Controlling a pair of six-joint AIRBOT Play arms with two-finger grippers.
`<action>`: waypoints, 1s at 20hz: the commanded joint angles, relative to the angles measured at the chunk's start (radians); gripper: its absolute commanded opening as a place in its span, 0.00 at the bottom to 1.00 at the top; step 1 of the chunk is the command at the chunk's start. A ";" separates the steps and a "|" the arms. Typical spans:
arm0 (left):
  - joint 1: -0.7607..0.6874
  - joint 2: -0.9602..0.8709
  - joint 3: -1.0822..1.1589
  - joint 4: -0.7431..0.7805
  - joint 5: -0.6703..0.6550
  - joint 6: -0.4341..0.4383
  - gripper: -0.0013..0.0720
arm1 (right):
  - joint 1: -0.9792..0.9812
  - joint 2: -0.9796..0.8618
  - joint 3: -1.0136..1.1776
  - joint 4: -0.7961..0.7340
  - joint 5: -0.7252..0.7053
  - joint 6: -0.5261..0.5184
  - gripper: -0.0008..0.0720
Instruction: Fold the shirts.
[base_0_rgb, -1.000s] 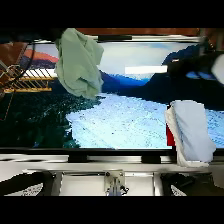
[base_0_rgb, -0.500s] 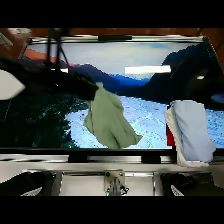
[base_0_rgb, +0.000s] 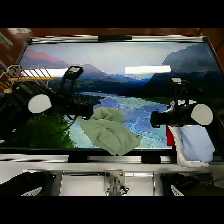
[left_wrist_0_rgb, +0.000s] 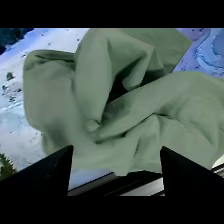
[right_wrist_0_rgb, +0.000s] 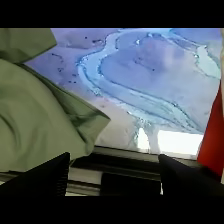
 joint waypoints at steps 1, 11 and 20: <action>0.138 0.048 -0.005 0.010 -0.156 0.089 0.87 | -0.017 -0.006 -0.045 0.009 0.021 -0.037 0.94; 0.272 0.067 -0.510 -0.420 0.246 0.159 0.82 | -0.278 -0.125 -0.386 0.455 -0.116 -0.170 0.94; 0.227 -0.119 -0.515 -0.428 0.399 0.211 0.07 | -0.272 -0.174 -0.496 0.615 -0.243 -0.192 0.94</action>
